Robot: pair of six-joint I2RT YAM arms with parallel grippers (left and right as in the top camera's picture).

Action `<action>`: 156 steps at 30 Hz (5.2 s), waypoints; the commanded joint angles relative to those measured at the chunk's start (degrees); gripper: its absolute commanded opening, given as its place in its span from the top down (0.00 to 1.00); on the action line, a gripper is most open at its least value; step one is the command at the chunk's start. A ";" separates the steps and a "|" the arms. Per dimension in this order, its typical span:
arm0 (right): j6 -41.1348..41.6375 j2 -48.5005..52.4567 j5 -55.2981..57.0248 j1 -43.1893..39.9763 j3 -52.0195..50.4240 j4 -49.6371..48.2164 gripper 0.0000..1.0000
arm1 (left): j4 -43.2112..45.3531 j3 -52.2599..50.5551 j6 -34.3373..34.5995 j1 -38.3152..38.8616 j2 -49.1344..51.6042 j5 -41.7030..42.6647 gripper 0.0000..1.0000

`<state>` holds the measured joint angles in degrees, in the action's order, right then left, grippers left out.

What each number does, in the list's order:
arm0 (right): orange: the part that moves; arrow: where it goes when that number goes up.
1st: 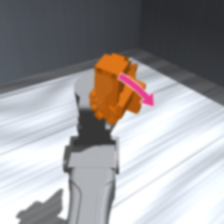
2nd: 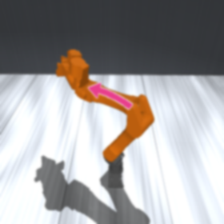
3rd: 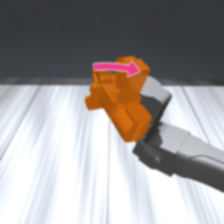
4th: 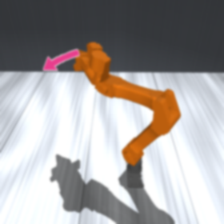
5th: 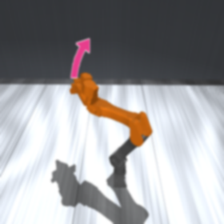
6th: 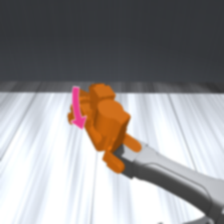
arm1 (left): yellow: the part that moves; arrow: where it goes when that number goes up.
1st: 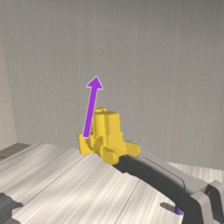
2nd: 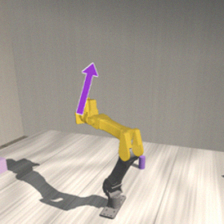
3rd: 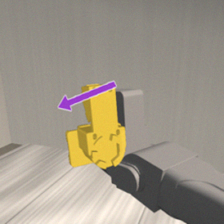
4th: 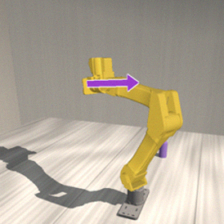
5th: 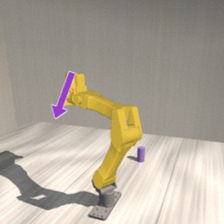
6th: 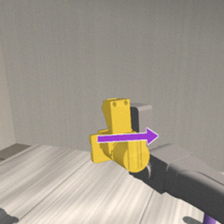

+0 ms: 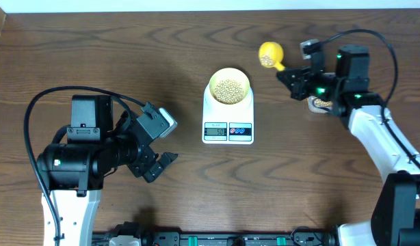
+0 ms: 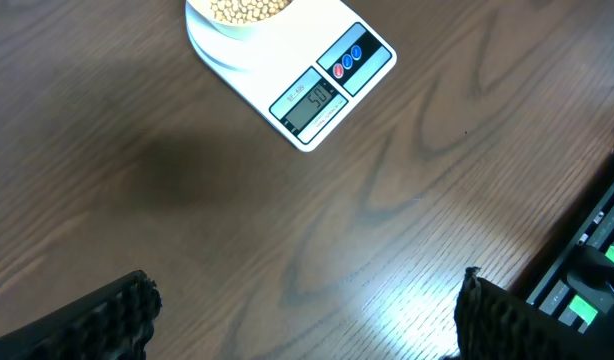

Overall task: Scoop item into bowl and weigh 50g on scale
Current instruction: 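Lift the yellow scoop away from the bowl toward the soybean tub, then lower the yellow scoop onto the table in front of the tub, then open the right gripper and release the scoop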

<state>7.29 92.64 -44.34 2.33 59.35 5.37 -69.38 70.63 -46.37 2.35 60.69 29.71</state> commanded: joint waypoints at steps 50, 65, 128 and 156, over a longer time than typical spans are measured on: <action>-30.25 -11.54 60.48 -5.57 -0.04 26.56 0.99 | -0.15 0.09 -0.28 -0.20 -0.07 0.74 0.04; -18.03 -27.28 20.35 -15.13 1.49 39.47 0.99 | -0.15 0.09 -0.31 -0.20 -0.09 0.74 0.04; 2.54 -25.99 5.16 -18.73 -35.78 31.93 0.57 | -0.17 0.09 -0.28 -0.20 -0.09 0.72 0.04; 2.60 -25.99 31.98 -13.62 -24.50 21.22 0.01 | -0.15 0.09 -0.28 -0.20 -0.09 0.74 0.04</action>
<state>10.04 66.74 -14.46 -13.54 31.16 26.33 -69.36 70.63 -46.37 2.35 60.69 29.71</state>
